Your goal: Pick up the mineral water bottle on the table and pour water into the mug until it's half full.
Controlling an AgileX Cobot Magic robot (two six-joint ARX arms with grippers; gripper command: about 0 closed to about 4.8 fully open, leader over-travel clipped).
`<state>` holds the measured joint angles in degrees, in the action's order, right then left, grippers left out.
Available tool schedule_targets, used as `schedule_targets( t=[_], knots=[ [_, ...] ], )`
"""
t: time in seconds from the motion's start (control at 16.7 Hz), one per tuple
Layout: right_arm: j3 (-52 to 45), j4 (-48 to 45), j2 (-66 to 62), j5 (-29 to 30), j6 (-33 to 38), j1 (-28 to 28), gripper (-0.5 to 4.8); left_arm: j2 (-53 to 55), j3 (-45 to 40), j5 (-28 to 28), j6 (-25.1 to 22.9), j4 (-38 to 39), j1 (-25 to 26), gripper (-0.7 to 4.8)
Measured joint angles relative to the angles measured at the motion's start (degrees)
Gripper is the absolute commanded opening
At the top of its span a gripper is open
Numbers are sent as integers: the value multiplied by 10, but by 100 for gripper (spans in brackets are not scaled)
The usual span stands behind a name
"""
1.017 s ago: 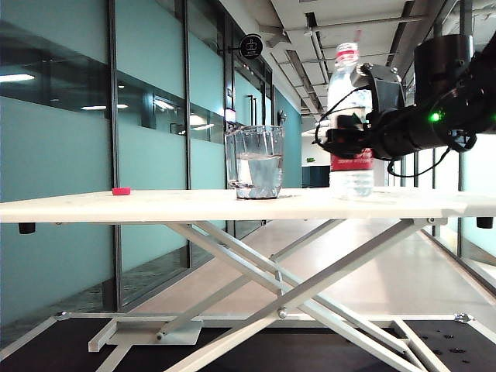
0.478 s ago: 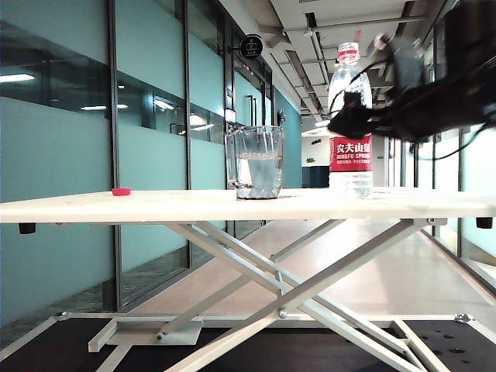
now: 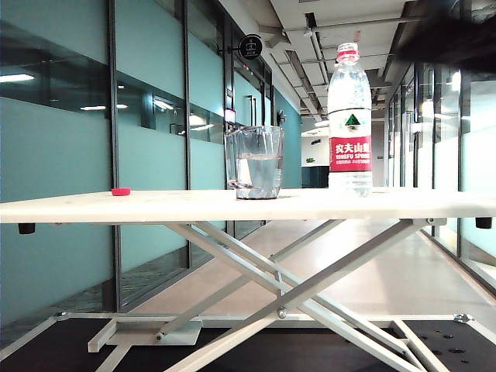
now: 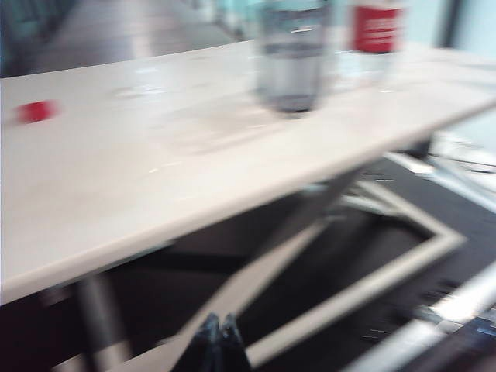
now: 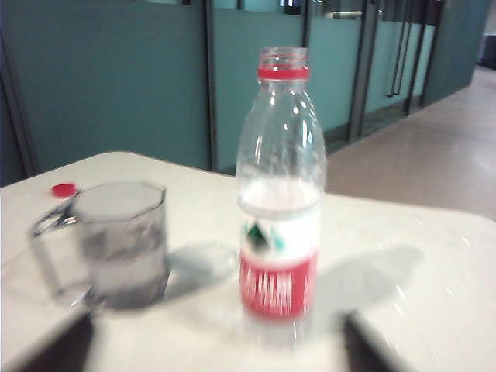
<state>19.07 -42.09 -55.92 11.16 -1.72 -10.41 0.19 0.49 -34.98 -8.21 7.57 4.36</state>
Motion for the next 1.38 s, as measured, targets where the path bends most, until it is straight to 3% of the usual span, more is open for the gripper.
schedule_targets(
  t=[0.06, 0.24, 0.36, 0.6, 0.72, 0.9, 1.08, 1.26, 1.38],
  knots=[
    [-29, 86, 103, -2, 0, 0, -7, 0, 0, 47, 0, 0, 0, -5],
    [-52, 242, 274, -5, -2, 0, -6, 0, 0, 117, 0, -10, 0, -5],
    [-60, 388, 431, -60, -1, -1, -6, 0, 0, 129, 1, -24, 0, -5],
    [-61, 517, 559, -131, -1, -1, -6, 0, 0, 150, 1, -33, 0, -5],
    [-88, 512, 556, -137, 0, 0, -6, 2, 0, 164, 1, -45, 1, -5],
    [-181, 382, 558, -137, 7, 0, -6, 2, 0, 183, 1, -81, 2, -5],
    [-186, 358, 558, -139, -5, 2, -6, 0, 0, 189, 0, -118, 2, -5],
    [-186, 355, 558, -129, -13, 73, -6, 1, 0, 273, 0, -121, 2, -5],
    [-186, 355, 558, -87, -13, 112, -5, 1, 0, 275, 0, -129, 2, -5]
  ],
)
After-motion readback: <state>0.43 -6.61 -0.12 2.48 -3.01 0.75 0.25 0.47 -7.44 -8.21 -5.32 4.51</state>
